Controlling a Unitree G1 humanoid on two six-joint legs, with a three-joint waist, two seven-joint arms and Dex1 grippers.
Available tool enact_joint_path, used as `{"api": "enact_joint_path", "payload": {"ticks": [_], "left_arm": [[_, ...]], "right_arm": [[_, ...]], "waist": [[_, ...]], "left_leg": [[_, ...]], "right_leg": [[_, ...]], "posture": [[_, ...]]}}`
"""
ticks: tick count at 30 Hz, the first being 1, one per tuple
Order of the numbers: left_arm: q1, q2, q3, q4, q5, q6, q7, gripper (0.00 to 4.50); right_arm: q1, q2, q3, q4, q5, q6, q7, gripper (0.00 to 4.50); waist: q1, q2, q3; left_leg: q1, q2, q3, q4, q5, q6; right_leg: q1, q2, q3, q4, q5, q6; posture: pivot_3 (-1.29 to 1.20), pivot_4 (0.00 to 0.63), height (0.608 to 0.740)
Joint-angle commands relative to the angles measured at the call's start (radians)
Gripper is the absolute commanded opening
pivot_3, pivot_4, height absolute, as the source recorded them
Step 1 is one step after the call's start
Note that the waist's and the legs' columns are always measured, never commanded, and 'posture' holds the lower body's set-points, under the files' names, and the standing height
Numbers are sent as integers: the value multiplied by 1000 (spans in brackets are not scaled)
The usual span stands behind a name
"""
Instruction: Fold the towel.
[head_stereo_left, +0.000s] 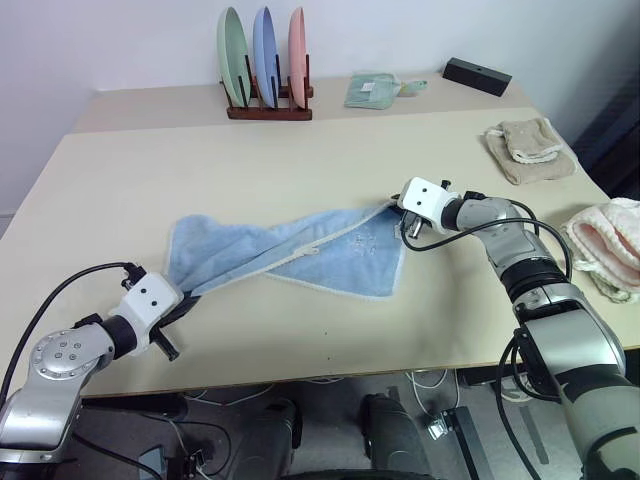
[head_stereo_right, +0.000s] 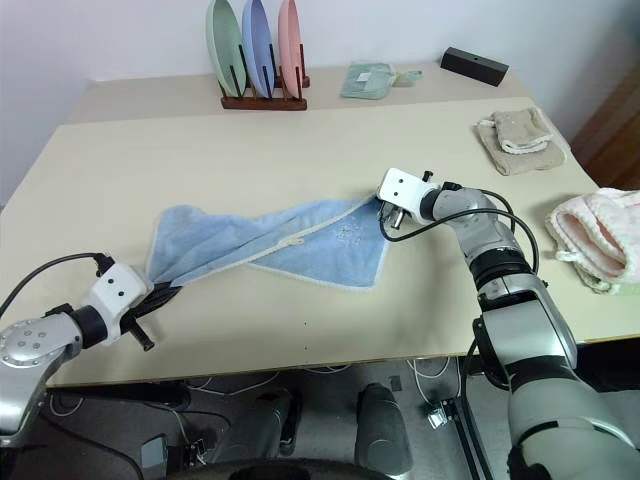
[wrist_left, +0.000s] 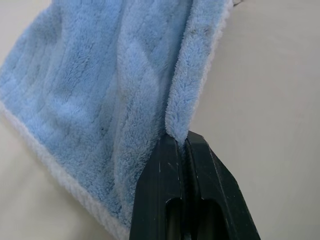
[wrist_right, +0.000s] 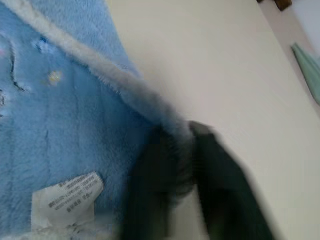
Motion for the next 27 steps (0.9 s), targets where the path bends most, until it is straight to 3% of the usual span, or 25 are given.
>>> {"api": "enact_joint_path", "payload": {"ticks": [1, 6, 10, 12, 15, 18, 22, 27], "left_arm": [[-20, 1, 21, -32, -3, 17, 18, 0], [-199, -11, 19, 61, 22, -1, 89, 0], [-558, -23, -3, 306, 97, -63, 226, 0], [-809, -28, 14, 492, 110, -132, 317, 0], [-974, -12, 21, 638, 109, -208, 342, 0], [-909, 42, 37, 561, 35, -202, 197, 0], [-642, 111, 88, 346, -63, -142, 28, 0], [-282, 158, 181, 108, -135, -23, -92, 0]], "right_arm": [[-27, -22, -43, -51, 7, -22, -38, 46], [-72, -91, -81, -112, -10, -6, -119, 46], [-211, -141, -90, -56, -64, -11, -256, 46], [-308, -168, -104, -38, -70, -20, -306, 46], [-366, -191, -112, -48, -60, -47, -301, 46], [-301, -222, -148, -199, 54, -27, -111, 46], [-72, -293, -176, -501, 191, 99, 122, 46], [247, -391, -226, -834, 348, 332, 317, 46]], "waist": [[-2, 0, 0], [8, 1, 1], [17, 1, 2], [18, 0, 3], [14, -1, 2], [-10, -1, 1], [-34, 0, 2], [-28, 1, 3]], "left_leg": [[0, 0, 0, 0, 0, 0], [-1, -1, -1, 1, 0, -1], [-1, -2, 0, 2, 2, -4], [-2, -2, -1, 2, 3, -6], [-5, -2, 0, 1, 7, -12], [-3, -2, 4, -3, 3, -7], [-3, -1, 6, 1, -4, -2], [-14, 1, 7, 6, -4, -2]], "right_leg": [[0, 0, 0, 0, 0, 0], [-1, 0, 0, 2, 0, 0], [-4, 0, 0, 7, 0, 0], [-5, 1, 0, 8, 1, -1], [-8, 2, 0, 6, 1, -2], [-7, -1, -1, 5, 0, 0], [-8, -3, 0, 4, -1, 2], [-20, -2, 0, 7, -1, 1]], "posture": [[0, 150, 737], [0, 150, 737], [0, 150, 737], [0, 150, 737], [0, 150, 737], [0, 150, 737], [0, 150, 737], [0, 150, 737]]}}
